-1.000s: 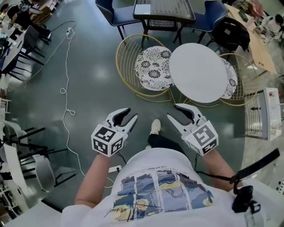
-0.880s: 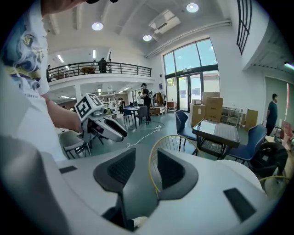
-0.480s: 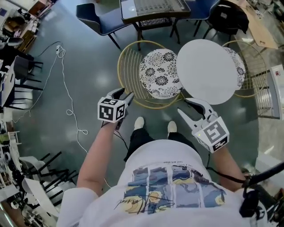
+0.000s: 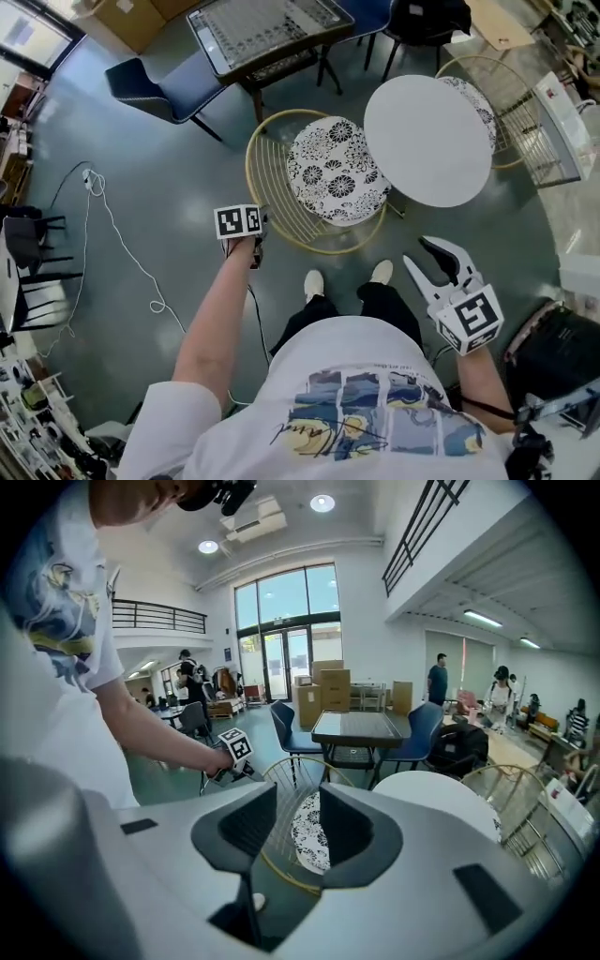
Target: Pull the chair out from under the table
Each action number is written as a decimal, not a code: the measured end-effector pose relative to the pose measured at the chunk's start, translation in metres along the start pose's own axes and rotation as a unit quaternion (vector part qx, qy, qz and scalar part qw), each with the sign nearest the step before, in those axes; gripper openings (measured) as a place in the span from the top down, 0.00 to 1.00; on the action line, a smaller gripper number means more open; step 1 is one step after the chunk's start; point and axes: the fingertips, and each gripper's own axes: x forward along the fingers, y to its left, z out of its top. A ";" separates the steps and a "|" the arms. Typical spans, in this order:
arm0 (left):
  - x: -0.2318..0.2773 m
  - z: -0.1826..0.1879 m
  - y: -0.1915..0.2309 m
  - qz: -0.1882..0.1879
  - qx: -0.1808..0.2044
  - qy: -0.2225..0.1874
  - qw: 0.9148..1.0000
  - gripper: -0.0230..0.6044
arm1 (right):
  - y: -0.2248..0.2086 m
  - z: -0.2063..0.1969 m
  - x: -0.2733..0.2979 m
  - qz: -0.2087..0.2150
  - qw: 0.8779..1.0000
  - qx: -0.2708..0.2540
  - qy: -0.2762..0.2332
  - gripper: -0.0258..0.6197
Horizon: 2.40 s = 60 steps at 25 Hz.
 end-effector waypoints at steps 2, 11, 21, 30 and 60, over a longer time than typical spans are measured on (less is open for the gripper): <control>0.020 0.001 0.017 -0.013 -0.023 0.016 1.000 0.64 | 0.007 -0.005 -0.003 -0.029 0.999 0.016 0.005 0.75; 0.088 -0.006 0.008 -0.066 -0.047 0.083 0.993 0.63 | 0.013 -0.036 -0.044 -0.138 0.987 0.074 0.032 0.75; 0.090 -0.007 0.019 -0.004 -0.127 0.071 0.989 0.86 | 0.019 -0.034 -0.054 -0.155 0.984 0.083 0.026 0.75; 0.067 -0.027 0.049 0.017 -0.242 0.023 0.970 0.91 | 0.027 -0.038 -0.056 -0.141 0.987 0.077 0.029 0.75; -0.073 -0.160 0.240 0.051 -0.303 0.001 0.952 0.91 | 0.103 -0.011 0.028 0.001 0.999 0.006 0.043 0.75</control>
